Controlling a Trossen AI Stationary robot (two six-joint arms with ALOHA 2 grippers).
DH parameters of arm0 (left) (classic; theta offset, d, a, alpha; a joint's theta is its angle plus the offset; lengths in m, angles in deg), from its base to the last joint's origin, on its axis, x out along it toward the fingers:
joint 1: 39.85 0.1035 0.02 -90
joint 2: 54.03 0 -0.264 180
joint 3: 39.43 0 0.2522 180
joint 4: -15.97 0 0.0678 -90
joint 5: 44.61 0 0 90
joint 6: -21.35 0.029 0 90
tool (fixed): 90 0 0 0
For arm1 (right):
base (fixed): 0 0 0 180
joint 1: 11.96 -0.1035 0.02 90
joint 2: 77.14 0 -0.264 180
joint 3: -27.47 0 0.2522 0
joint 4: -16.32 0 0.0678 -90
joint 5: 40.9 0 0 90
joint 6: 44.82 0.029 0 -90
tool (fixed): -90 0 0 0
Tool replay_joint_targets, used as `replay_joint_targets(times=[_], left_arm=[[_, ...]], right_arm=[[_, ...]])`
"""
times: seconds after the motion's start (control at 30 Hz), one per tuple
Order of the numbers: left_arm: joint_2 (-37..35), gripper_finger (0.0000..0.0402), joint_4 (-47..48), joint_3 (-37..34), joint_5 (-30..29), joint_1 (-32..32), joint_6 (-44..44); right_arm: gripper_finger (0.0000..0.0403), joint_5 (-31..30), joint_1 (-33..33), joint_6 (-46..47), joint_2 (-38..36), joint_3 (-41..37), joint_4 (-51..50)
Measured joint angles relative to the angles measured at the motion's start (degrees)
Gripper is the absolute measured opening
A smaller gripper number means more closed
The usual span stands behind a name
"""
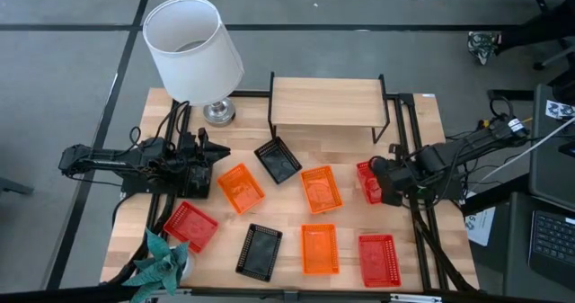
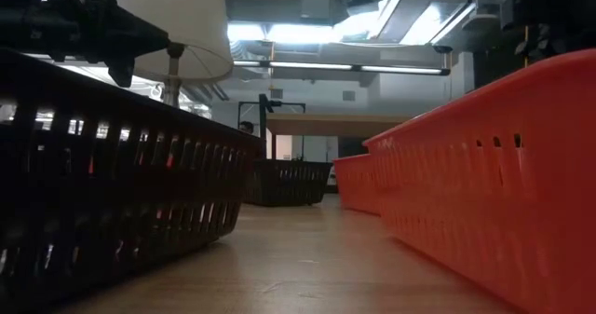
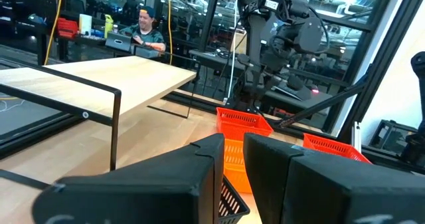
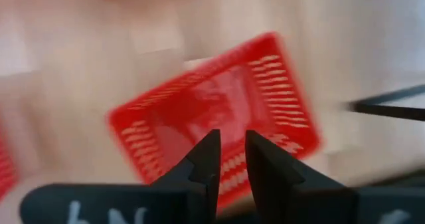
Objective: Stack baskets on shelf by color
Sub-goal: Put the top red bin on the shelf
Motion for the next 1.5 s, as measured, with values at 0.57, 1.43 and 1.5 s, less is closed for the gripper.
replay_joint_targets(times=[0.57, 1.43, 1.5], left_arm=[[0.0, 0.005, 0.02, 0.0, -0.02, 0.0, 0.42], [-0.02, 0.005, 0.04, 0.0, -0.02, 0.0, 0.44], [-0.01, 0.005, 0.02, 0.0, -0.02, -0.02, 0.44]], right_arm=[[0.0072, 7.44, -0.04, -10.26, 1.35, 0.0, 15.39], [0.0251, 14.84, -0.16, 3.34, 1.55, -9.31, 16.06], [0.0252, 15.77, -0.2, 3.26, 1.58, -11.22, 17.31]])
